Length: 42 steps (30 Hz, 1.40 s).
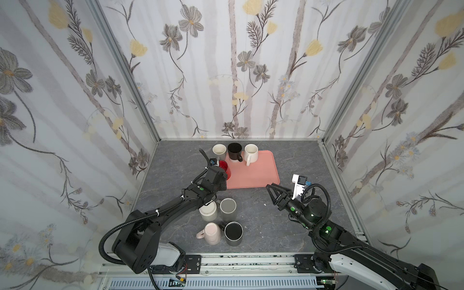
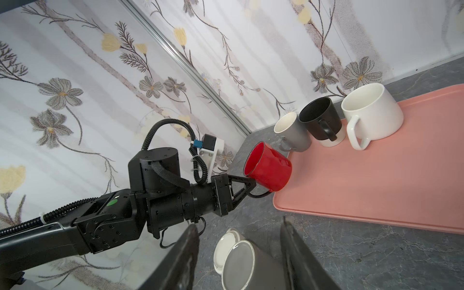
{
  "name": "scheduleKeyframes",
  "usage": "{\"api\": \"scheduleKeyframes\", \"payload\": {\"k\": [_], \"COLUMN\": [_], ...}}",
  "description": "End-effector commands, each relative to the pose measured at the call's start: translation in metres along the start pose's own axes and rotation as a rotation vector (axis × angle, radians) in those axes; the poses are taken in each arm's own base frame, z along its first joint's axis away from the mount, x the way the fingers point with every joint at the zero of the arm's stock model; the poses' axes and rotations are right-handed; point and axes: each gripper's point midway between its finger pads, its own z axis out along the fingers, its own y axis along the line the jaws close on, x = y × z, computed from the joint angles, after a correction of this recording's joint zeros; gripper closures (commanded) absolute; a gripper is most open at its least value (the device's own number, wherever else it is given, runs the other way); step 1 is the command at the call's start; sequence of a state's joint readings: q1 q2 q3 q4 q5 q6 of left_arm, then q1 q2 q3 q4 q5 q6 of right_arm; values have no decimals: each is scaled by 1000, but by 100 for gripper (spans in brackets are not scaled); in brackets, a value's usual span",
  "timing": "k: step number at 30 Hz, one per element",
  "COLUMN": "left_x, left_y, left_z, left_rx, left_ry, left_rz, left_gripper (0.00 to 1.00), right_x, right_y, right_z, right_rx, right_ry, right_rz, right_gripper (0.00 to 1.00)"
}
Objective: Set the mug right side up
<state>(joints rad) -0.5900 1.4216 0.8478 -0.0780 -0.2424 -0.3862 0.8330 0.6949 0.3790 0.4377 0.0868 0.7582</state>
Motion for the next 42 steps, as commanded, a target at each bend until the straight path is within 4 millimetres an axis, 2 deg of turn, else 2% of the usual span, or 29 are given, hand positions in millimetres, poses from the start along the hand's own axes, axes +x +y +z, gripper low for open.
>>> {"api": "scheduleKeyframes", "payload": {"k": [1,2,3,7,11,20,21,25,28,32,36,38,39,40,41,42], "left_x": [-23,-20,-17,-9,-3,14,16,17,15,2,-21,-33,-39,-42,-45,-48], "left_y": [-1,2,3,0,4,7,7,4,2,-4,-18,-22,-24,-25,-26,-26], "left_z": [9,13,16,27,35,44,44,41,35,19,-15,-37,-49,-59,-69,-79], "left_rx": [-28,-45,-54,-43,-80,-84,-81,-62,-40,4,120,179,213,236,262,286], "left_ry": [-90,-84,-81,-60,-35,8,14,13,1,-35,-108,-149,-172,-190,-207,-222], "left_rz": [-17,-16,-17,-7,11,0,1,-13,-34,-83,-150,-184,-202,-217,-232,-244], "left_gripper": [100,100,100,100,100,100,97,73,65,51,35,28,25,21,14,6], "right_x": [1,1,-5,-5,-7,-5,-5,-2,5,29,67,94,107,117,132,144], "right_y": [2,3,-5,-8,-12,-15,-15,-17,-21,-24,-27,-18,-14,-12,-7,-4], "right_z": [-1,-1,-1,-3,-4,-2,-2,-1,1,9,16,17,17,17,16,16], "right_rx": [-13,-15,8,15,26,25,25,33,45,23,14,6,8,16,12,14], "right_ry": [11,15,-2,-6,-11,-5,-4,7,40,140,296,375,408,435,473,500], "right_rz": [6,7,6,7,11,19,20,21,7,-62,-120,-178,-214,-243,-272,-294], "right_gripper": [47,47,47,47,47,45,44,38,36,30,25,21,18,12,3,0]}}
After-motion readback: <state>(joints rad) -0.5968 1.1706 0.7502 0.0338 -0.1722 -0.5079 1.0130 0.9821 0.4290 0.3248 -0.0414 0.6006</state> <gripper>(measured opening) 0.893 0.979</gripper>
